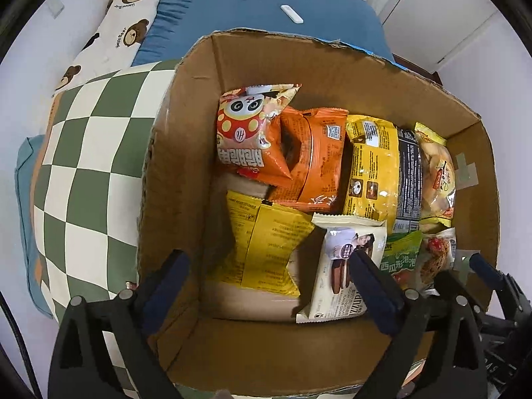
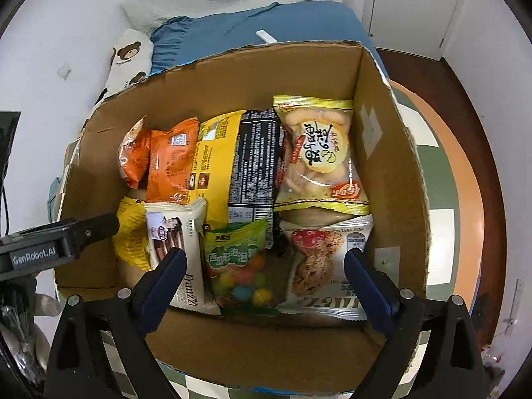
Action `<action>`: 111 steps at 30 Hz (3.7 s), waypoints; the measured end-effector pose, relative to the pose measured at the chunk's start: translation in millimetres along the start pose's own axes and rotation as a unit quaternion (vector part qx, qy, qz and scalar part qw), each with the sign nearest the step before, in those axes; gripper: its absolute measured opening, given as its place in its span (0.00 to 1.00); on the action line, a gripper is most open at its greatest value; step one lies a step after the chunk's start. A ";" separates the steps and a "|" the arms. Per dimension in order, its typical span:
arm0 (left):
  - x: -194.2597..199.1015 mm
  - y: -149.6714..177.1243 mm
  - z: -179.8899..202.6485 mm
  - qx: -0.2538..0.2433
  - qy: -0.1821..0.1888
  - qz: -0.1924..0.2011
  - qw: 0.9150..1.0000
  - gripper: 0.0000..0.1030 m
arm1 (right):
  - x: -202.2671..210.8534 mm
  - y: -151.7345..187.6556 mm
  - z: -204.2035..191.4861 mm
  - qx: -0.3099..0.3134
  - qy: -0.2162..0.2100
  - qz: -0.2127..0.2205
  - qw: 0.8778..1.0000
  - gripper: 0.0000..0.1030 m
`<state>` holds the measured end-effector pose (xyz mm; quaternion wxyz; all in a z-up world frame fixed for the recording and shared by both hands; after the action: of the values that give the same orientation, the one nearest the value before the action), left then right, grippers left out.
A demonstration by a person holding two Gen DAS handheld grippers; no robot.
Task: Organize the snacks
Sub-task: 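Lower both bags into the box beside the Franzzi pack and release, then move both open tools back over the remaining snacks on the blanket, then grasp the round egg-yolk snack with the right tool while the left tool grasps the red spicy strip packet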
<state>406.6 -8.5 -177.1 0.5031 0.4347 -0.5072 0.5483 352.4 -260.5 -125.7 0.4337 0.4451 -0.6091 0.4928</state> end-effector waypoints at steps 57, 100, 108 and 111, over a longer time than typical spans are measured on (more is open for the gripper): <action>147.5 115.5 27.9 -0.045 -0.048 0.234 0.970 0.96 | 162.5 86.4 1.3 0.002 -0.051 0.182 0.982 0.95; -67.9 257.2 -140.7 0.131 -0.006 -0.059 0.990 0.55 | -71.1 160.0 -113.3 0.031 -0.139 -0.020 0.990 0.71; -71.1 262.8 -163.0 0.137 -0.012 -0.063 0.989 0.60 | -111.3 167.2 -149.5 0.072 -0.105 -0.040 0.991 0.52; -70.0 249.6 -153.2 0.111 -0.042 -0.062 0.991 0.60 | -108.0 174.0 -153.9 0.097 -0.096 -0.028 0.990 0.49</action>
<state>172.1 141.2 -292.3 0.4635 0.5408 -0.4359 0.5502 222.1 -75.8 -246.2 0.3416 0.5469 -0.5847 0.4923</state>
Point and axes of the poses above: each gripper's, at about its wrist camera, not at the fingertips, and x roughly against the way its jaws point, z to its right, y to its underside, the point moved 3 cm from there along -x, roughly the way its jaws point, and after that the axes turned 6 degrees about -x, right-handed, at the moved point
